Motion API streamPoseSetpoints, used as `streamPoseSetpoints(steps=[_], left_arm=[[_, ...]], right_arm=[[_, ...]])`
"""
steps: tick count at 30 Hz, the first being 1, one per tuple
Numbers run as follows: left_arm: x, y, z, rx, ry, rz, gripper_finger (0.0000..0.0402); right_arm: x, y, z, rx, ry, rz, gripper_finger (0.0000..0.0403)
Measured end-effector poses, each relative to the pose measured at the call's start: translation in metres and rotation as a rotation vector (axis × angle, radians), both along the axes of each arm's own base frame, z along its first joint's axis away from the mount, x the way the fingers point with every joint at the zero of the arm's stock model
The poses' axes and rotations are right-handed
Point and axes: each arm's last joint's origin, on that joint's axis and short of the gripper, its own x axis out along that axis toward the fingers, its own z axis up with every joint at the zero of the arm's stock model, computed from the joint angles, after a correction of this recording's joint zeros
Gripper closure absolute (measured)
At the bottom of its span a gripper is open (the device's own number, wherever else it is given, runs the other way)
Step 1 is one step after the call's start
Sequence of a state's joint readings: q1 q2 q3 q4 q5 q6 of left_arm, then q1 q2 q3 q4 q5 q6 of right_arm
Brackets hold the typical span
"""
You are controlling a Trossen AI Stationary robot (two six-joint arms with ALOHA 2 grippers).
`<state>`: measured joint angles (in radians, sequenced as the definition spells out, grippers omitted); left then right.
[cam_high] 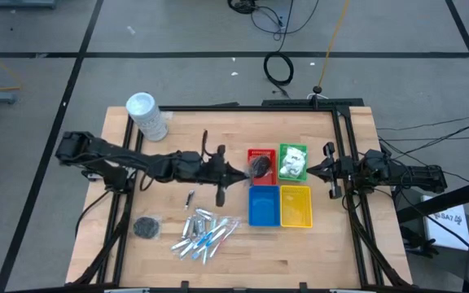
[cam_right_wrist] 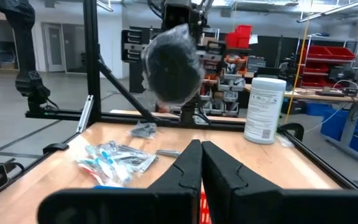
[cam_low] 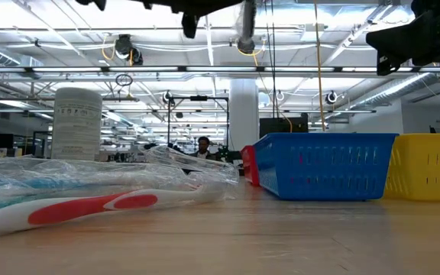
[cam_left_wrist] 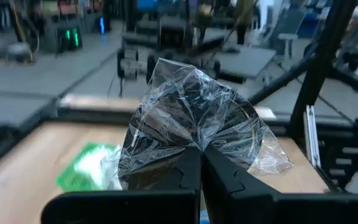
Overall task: Pick & Place Travel size toiletries
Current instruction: Put the black hairbrush into the orange bin
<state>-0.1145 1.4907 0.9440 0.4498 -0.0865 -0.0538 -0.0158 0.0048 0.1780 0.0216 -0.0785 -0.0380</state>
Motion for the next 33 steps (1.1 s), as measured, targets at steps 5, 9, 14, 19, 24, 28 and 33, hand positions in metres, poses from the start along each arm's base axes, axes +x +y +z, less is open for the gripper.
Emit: streamPoseSetpoints(steps=[5, 9, 14, 19, 24, 28, 33], left_arm=[[0.012, 0.015, -0.010, 0.013, -0.028, 0.035, 0.0401], [0.024, 0.026, -0.028, -0.046, -0.021, 0.070, 0.0401], [0.038, 0.037, -0.043, -0.151, 0.011, 0.050, 0.0401], [0.052, 0.047, -0.035, -0.163, 0.103, 0.074, 0.0401], [0.065, 0.054, -0.020, -0.115, 0.258, 0.120, 0.0401], [0.073, 0.059, -0.026, -0.081, 0.323, 0.151, 0.0401], [0.085, 0.062, -0.048, -0.104, 0.350, 0.166, 0.0401]], right_arm=[[0.000, 0.000, 0.000, 0.003, -0.004, 0.001, 0.0403], [0.000, 0.000, 0.000, 0.003, -0.004, 0.001, 0.0403], [0.000, 0.000, 0.000, 0.003, -0.004, 0.001, 0.0403], [0.000, 0.000, 0.000, 0.003, -0.004, 0.001, 0.0403], [0.000, 0.000, 0.000, 0.003, -0.004, 0.001, 0.0403], [0.000, 0.000, 0.000, 0.003, -0.002, 0.001, 0.0403], [0.001, 0.000, 0.000, 0.009, 0.007, 0.001, 0.0403]])
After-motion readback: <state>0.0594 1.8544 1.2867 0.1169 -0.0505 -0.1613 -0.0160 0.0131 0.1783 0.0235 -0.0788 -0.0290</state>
